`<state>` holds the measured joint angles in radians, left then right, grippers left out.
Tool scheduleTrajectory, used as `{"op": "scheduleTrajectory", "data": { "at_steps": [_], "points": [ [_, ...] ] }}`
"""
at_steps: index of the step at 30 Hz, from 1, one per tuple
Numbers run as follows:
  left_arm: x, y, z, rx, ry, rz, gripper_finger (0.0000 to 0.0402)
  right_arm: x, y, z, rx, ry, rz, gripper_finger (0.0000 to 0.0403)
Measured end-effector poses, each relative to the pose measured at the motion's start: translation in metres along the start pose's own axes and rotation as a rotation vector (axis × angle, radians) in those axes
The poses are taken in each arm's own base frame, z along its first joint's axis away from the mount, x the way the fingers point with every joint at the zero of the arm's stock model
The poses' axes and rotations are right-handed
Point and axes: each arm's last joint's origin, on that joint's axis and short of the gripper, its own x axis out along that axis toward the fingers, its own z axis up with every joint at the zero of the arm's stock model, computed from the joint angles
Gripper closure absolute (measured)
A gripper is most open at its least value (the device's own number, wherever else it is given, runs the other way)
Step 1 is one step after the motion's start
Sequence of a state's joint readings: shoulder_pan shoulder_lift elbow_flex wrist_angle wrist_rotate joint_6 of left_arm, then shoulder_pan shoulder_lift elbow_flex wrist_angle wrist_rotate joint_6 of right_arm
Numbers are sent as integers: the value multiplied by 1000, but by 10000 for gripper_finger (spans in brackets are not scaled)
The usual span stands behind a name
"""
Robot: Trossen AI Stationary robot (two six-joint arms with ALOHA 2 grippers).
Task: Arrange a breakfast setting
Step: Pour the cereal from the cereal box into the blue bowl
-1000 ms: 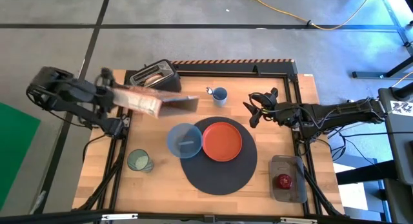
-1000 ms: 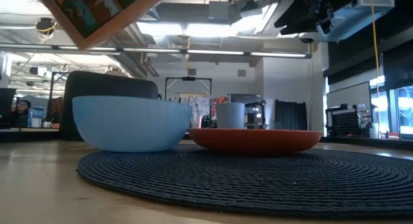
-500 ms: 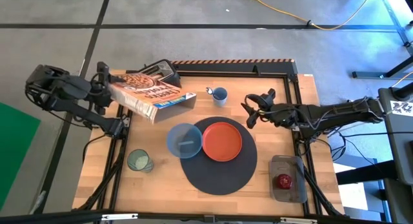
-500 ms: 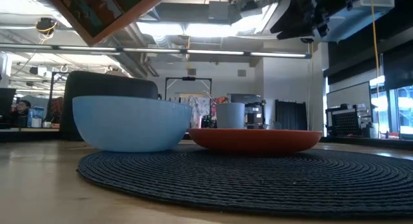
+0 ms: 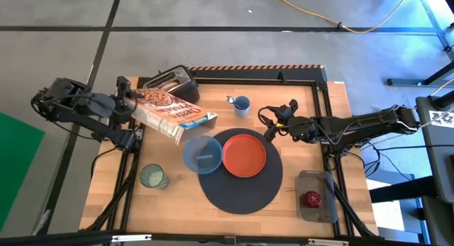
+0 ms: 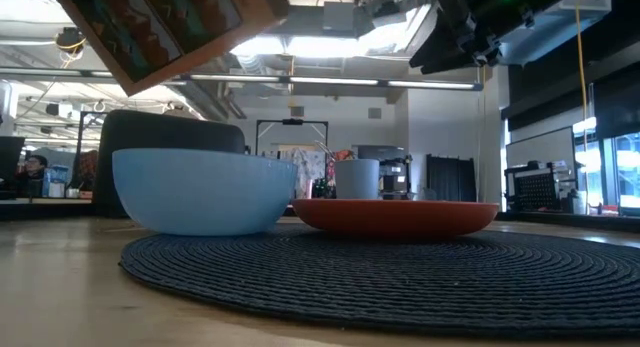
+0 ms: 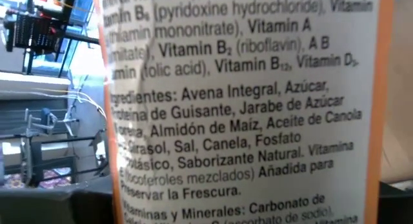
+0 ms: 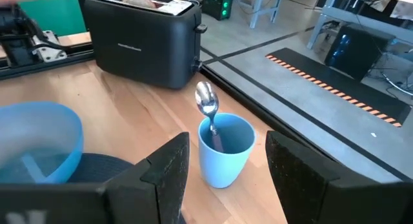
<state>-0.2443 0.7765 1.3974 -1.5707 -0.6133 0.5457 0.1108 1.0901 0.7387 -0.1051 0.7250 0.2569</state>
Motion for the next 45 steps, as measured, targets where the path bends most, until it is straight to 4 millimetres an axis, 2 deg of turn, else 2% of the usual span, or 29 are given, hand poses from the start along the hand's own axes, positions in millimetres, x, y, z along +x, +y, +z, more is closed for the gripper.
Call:
{"op": "scheduleTrajectory", "data": {
  "at_steps": [5,20,24,29,45],
  "points": [
    [7,-5,1,37,32,-4,147,0,0,0,0,0,0,210],
    [7,-4,1,168,57,29,146,0,1,4,33,-37,3,210],
    [7,-4,1,189,58,29,146,7,11,7,59,-73,92,210],
    [7,-4,1,229,58,28,146,23,27,3,-5,-102,164,210],
    [7,-4,1,384,53,15,146,23,27,11,27,-182,122,210]
  ]
}}
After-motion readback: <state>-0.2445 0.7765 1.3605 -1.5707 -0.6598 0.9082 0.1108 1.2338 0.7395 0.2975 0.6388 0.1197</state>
